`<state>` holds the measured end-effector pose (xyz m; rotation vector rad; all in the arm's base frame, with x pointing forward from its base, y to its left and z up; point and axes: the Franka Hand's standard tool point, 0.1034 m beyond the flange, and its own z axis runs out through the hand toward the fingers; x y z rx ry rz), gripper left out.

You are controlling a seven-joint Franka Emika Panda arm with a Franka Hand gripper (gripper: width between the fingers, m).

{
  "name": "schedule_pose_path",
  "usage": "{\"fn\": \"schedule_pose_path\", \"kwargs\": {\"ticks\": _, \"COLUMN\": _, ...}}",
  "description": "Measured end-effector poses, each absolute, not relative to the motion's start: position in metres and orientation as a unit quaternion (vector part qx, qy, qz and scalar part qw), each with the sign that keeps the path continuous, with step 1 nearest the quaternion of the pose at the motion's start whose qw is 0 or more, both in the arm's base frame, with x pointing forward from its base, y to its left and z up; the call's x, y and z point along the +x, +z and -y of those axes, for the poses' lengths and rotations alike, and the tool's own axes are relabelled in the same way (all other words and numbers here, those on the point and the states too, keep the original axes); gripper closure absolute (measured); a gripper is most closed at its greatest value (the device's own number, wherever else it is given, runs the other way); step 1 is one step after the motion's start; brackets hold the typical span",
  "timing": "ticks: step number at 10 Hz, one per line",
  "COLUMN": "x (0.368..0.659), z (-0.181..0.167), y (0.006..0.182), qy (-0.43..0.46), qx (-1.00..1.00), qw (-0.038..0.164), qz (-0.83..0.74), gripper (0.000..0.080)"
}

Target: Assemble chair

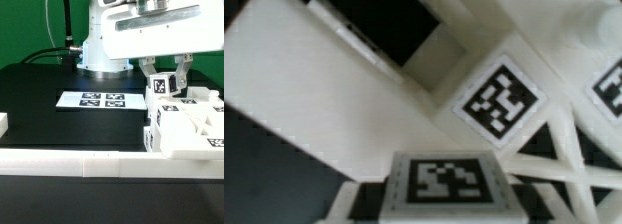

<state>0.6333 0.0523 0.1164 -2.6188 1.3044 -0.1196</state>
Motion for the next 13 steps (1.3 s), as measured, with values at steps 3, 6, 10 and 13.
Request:
{"fn": "schedule_pose_path", "kwargs": {"ticks": 3, "x": 0.633, "z": -0.054, "y": 0.116, "qy": -0.038, "qx": -0.89, "qw": 0.108, "qz": -0.442, "gripper": 0.0424}}
{"fn": "schedule_pose_path", "kwargs": {"ticks": 6, "x": 0.633, "z": -0.064, "y": 0.119, "qy": -0.034, "qx": -0.914, "qw": 0.105, "qz": -0.39, "gripper": 0.0193}}
{"fn": "schedule_pose_path", "kwargs": {"ticks": 10, "x": 0.633, "z": -0.063, "y": 0.119, "qy": -0.05, "qx": -0.962, "qw": 0.098, "qz": -0.248, "gripper": 0.0151}}
{"fn": "schedule_pose_path", "kwargs": {"ticks": 13, "x": 0.639, "z": -0.056, "y": 0.121, "qy": -0.061, "qx": -0.99, "qw": 0.087, "qz": -0.087, "gripper": 0.0151}}
